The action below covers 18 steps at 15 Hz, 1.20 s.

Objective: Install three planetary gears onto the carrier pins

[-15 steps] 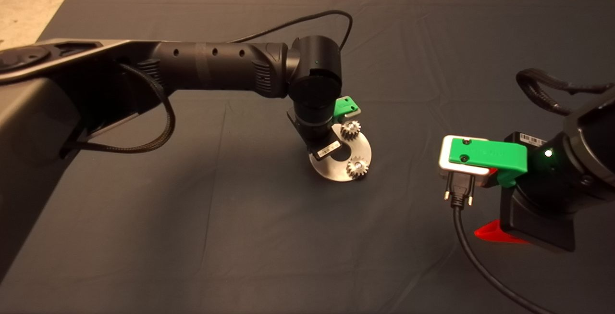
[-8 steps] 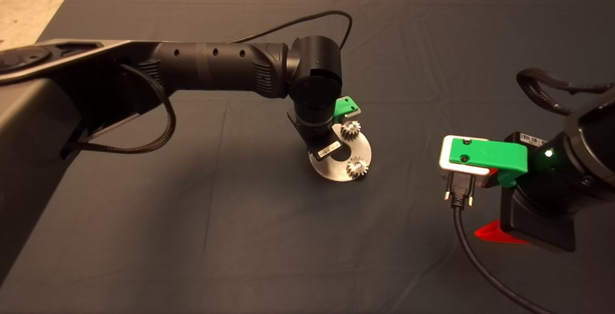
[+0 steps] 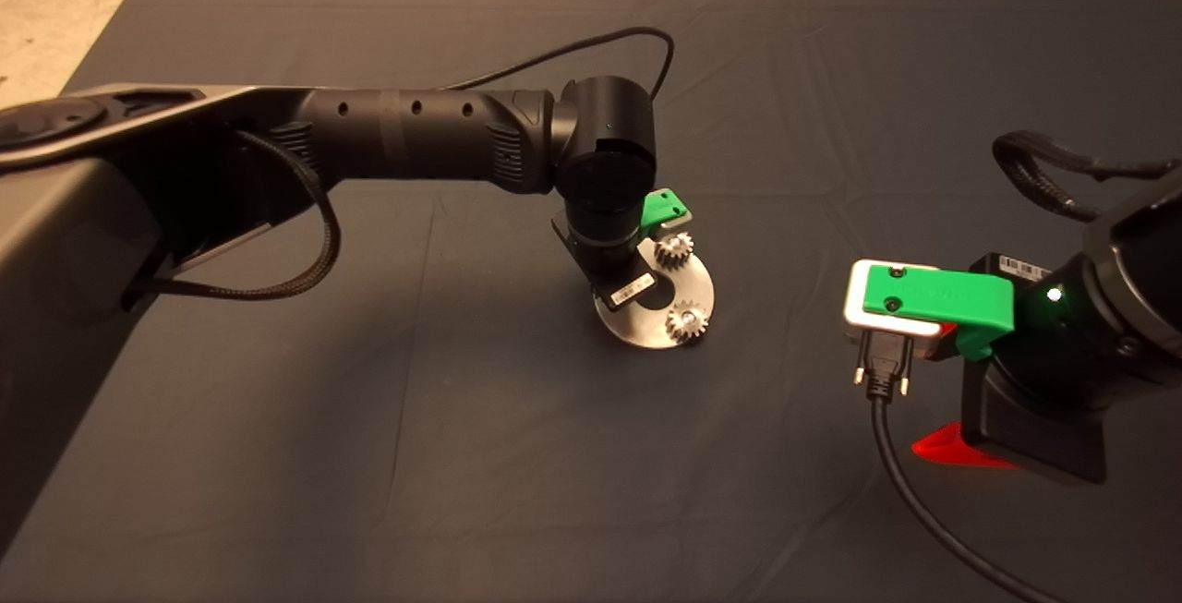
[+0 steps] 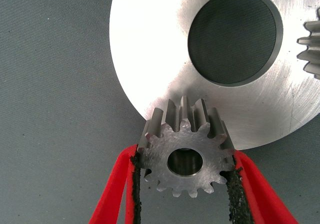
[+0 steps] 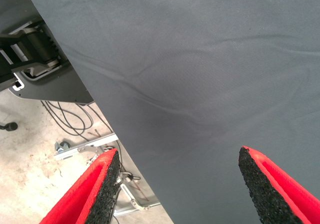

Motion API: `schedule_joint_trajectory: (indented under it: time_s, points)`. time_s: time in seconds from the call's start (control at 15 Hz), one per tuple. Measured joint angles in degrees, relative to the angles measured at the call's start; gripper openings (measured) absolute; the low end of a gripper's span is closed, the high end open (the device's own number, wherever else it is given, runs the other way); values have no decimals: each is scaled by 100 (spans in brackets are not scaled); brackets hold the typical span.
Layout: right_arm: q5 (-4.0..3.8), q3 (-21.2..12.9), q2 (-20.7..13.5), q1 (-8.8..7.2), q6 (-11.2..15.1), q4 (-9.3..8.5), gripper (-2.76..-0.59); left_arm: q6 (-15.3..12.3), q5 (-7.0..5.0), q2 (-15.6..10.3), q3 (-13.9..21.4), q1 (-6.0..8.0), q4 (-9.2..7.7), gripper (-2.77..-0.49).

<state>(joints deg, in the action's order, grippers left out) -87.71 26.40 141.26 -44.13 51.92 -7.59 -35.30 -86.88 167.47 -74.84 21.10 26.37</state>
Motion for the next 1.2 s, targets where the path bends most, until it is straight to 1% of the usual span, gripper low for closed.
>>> schedule_joint_trajectory:
  time_s: [0.2, 0.47, 0.53, 0.67, 0.8, 0.93, 1.07, 1.13, 1.2]
  points:
    - [0, 0, 0, -1, 0, 0, -160, 0, -2, 2, 0, 0, 0, -239]
    - [0, 0, 0, -2, 0, 0, -160, 2, -2, 2, 0, 0, -2, -228]
    - [0, 0, 0, -1, 0, 0, -160, 0, -2, 2, 0, 0, -5, -222]
    - [0, 0, 0, -2, 0, 0, -160, 2, -16, 2, 0, 0, -7, -222]
    - [1, 0, 0, -1, 0, 0, -160, 2, -30, 2, 0, 0, -7, -212]
    - [0, 0, 0, -2, -1, 0, -160, 2, -30, 2, 0, 1, -7, -198]
    - [0, 0, 0, -1, 0, 0, -160, 5, -30, 2, 0, 1, -9, -194]
    - [0, 0, 0, -1, 0, 0, -160, 5, -30, 2, 0, 1, -22, -185]
    - [0, 0, 0, -1, 0, 0, -160, 9, -30, 2, 0, 4, -51, -183]
